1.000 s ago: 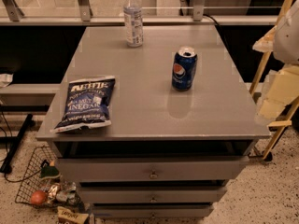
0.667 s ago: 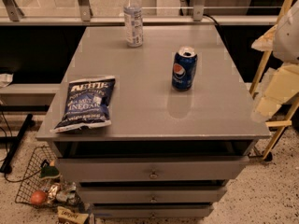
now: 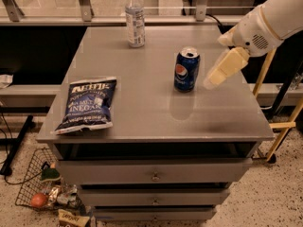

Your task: Move pepsi can near blue chip bag

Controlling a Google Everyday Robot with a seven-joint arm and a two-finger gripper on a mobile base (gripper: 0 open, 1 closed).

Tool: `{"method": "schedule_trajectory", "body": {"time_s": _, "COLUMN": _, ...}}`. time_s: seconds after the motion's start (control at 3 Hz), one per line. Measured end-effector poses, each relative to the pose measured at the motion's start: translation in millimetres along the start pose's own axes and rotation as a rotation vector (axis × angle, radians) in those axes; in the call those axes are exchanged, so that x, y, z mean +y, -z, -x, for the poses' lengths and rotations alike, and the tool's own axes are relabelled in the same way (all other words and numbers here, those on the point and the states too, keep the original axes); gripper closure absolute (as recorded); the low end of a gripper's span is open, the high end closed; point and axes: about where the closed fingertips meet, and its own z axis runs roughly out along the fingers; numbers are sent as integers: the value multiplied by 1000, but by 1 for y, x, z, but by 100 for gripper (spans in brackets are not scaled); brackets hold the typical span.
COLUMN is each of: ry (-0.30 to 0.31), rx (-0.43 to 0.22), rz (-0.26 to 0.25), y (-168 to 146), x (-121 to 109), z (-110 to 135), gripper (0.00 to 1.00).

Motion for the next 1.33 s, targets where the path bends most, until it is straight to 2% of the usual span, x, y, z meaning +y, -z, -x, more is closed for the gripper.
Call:
{"method": "schedule_trajectory", "body": {"time_s": 0.33, "ry": -84, "rx": -107, "rz": -30, "y": -27, "x": -19, "z": 13, "gripper": 0}}
{"method": "schedule_trajectory", "body": {"time_s": 0.67, "ry": -152, "rx": -180, "rz": -79, "y": -46, "x": -32, "z": 21, "gripper": 0}}
{"method": "schedule_trajectory", "body": {"time_s": 1.33, "ry": -169, "rx": -216, "rz": -108, "y": -72, "x": -40, "z": 43, "gripper": 41}}
